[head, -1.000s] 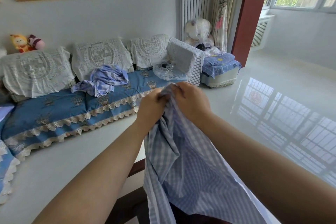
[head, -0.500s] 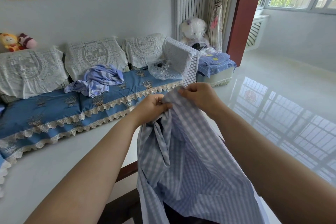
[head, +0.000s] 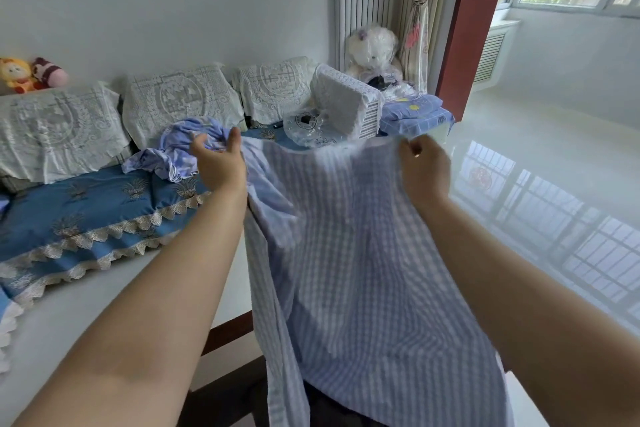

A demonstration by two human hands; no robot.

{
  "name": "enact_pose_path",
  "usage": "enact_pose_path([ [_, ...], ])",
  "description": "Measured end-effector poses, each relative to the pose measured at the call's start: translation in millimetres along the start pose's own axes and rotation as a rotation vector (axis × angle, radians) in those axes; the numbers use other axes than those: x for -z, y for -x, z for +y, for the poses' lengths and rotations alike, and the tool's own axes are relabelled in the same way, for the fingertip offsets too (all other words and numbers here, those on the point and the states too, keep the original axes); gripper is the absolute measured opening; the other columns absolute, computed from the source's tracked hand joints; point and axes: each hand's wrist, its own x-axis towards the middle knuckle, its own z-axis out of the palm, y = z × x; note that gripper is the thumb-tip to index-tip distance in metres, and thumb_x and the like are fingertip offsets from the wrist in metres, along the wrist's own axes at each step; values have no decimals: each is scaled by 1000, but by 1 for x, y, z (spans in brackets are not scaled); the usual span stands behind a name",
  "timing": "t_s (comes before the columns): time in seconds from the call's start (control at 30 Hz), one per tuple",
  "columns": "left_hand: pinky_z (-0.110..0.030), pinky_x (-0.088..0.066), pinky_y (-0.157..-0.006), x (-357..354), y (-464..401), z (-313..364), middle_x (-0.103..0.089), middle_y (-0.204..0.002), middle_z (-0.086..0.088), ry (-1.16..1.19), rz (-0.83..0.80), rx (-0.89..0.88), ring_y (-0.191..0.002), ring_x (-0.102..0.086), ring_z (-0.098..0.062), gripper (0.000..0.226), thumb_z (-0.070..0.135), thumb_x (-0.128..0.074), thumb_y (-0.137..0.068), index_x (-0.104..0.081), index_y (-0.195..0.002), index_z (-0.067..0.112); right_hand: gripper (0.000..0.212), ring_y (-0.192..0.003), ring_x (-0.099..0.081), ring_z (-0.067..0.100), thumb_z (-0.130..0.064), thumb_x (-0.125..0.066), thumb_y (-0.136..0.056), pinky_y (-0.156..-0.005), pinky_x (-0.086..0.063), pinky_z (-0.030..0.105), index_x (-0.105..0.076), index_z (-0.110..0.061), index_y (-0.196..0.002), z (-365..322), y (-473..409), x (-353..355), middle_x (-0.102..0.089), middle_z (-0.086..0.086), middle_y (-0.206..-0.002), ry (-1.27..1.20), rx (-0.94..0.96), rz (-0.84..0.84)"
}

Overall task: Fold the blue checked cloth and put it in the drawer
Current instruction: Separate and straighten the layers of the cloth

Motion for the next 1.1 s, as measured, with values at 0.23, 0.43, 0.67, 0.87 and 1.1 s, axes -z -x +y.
enact_pose_path([
  [0.23, -8, -38, -55, -12, 50, -14, -55, -100, -1, 183, -12, 98, -82, -55, -14, 43, 43, -50, -95, -49, -114, 5, 39, -61, -44, 17, -34, -49, -94, -58, -33, 31, -52, -2, -72, 23, 93, -48, -56, 10, -66, -40, -63, -320],
  [0.43, -37, -45, -96, -16, 103, -14, -58, -109, -9, 337, -269, 211, -101, -57, -21, 70, 58, -25, -95, -44, -127, -1, 38, -55, -40, 10, -31, -54, -93, -56, -33, 27, -42, -18, -60, -8, 122, -60, -45, -5, -56, -291, -137, -310],
  [0.67, -38, -55, -86, 6, 129, -29, -58, -101, -9, 378, -688, 213, -92, -63, -22, 45, 31, -76, -77, -43, -104, 16, 31, -66, -57, 33, -32, -59, -89, -71, -54, 56, -53, -14, -64, -9, 130, -55, -56, 3, -62, -475, -211, -322],
  [0.87, -41, -55, -89, 20, 145, -30, -65, -98, -8, 321, -560, 239, -96, -64, -24, 9, 17, -65, -89, -58, -90, 21, 30, -71, -62, 35, -25, -60, -91, -70, -57, 56, -54, -10, -66, -14, 138, -43, -58, 18, -71, -573, -321, -368],
  [1.1, -51, -55, -86, 33, 146, -27, -72, -91, -14, 324, -412, 335, -88, -66, -28, 5, 21, -75, -80, -72, -80, 18, 33, -64, -56, 37, -30, -63, -86, -67, -53, 60, -55, -8, -62, -17, 141, -32, -57, 15, -63, -481, -210, -338],
])
